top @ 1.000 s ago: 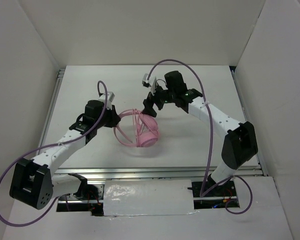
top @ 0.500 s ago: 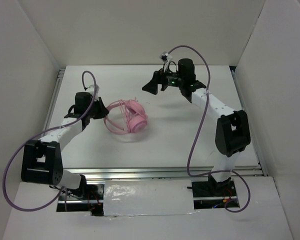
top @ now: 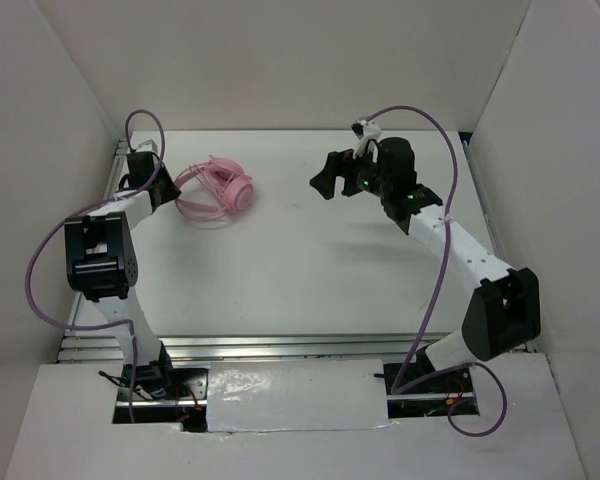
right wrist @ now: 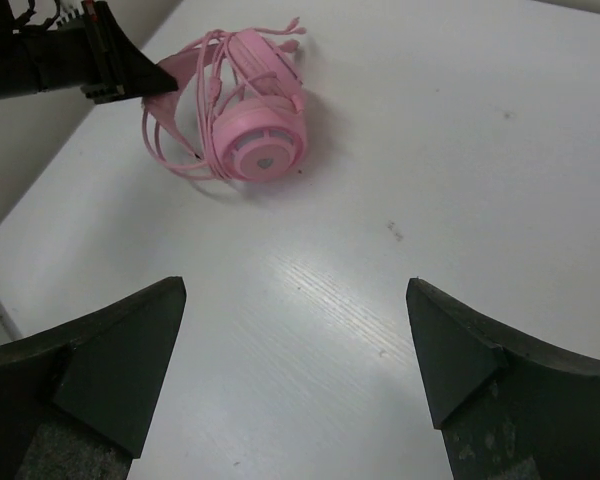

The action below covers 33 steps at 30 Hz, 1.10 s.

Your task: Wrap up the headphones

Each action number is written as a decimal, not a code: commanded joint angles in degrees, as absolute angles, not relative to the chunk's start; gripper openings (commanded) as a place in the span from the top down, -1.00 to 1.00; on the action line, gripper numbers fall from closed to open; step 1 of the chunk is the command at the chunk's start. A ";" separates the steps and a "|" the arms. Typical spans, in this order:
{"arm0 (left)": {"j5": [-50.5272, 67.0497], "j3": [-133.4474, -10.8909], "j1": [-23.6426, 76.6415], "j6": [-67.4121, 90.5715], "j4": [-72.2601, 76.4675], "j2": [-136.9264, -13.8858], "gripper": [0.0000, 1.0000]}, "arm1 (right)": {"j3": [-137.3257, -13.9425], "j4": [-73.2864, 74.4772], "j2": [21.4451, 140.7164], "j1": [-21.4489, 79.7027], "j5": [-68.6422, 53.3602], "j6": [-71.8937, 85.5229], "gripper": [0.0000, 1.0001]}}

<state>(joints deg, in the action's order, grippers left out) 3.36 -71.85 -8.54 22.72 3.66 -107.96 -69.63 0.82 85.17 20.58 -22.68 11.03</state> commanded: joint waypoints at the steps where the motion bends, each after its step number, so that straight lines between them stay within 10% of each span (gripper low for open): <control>1: 5.34 -76.90 -10.28 25.92 7.20 -110.21 1.00 | -67.33 5.45 80.07 20.65 -15.65 8.70 -0.99; 11: 2.11 -85.60 -13.09 27.68 1.76 -119.18 1.00 | -63.37 12.92 74.10 18.99 -12.13 8.35 -0.99; 14: 1.76 -85.87 -13.80 28.65 0.36 -119.44 0.38 | -63.02 13.80 72.78 18.72 -10.82 8.79 -0.99; 23: 1.14 -84.20 -14.33 27.33 -2.11 -114.18 -0.29 | -61.88 12.66 68.65 18.54 -9.32 11.16 -0.99; 27: 2.28 -83.15 -15.03 27.42 -3.95 -108.31 -0.90 | -60.56 12.57 66.62 18.28 -6.86 13.44 -1.00; 33: -4.98 -73.42 -13.37 30.49 -10.09 -90.67 -0.99 | -59.07 14.32 63.73 17.05 -3.96 18.98 -0.99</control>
<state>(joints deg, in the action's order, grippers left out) 0.03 -77.65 -14.33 28.29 -6.57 -100.99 -60.23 13.76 66.35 17.98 -6.52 15.05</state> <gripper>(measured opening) 0.993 0.996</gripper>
